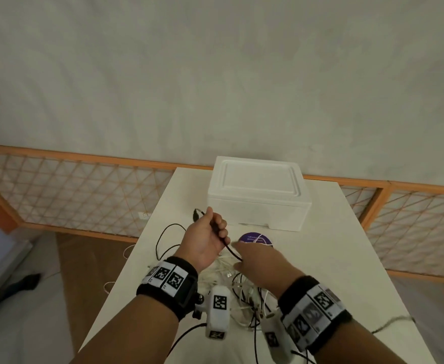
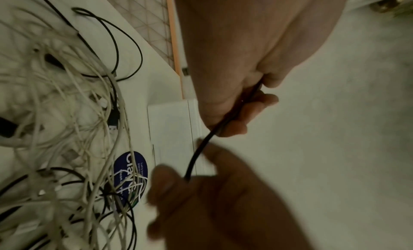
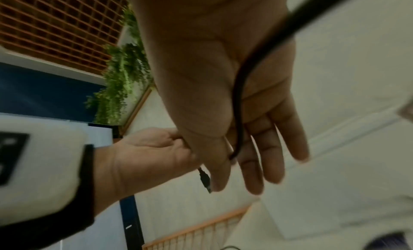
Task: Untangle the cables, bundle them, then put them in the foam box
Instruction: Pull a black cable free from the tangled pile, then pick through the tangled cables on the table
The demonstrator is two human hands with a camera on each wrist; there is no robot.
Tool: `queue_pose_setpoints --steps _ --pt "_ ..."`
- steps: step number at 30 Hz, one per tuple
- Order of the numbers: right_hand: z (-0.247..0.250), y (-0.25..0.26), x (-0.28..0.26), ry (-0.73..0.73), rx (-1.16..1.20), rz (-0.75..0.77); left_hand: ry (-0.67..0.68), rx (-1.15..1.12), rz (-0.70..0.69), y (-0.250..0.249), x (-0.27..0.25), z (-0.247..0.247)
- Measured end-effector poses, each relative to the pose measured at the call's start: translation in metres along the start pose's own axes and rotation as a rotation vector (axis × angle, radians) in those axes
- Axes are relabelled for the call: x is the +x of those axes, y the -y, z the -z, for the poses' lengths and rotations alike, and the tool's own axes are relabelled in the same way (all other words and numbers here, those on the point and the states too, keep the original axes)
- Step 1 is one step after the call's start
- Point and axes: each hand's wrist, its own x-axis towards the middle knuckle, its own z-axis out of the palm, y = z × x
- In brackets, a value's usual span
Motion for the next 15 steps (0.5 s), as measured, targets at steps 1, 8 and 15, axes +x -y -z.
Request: queue_pose_setpoints --steps 1,8,15 --pt "-0.006 -0.005 0.001 0.058 0.038 0.011 -0.039 -0.048 -0.005 -0.004 -0.001 0.005" --pt "-0.031 -0.034 -0.028 0.122 0.281 0.084 -0.344 -0.331 -0.045 -0.01 -0.01 0.064" --pt "-0.061 -0.057 -0.076 0.436 0.579 -0.045 -0.596 -0.424 -0.153 -0.019 -0.03 0.143"
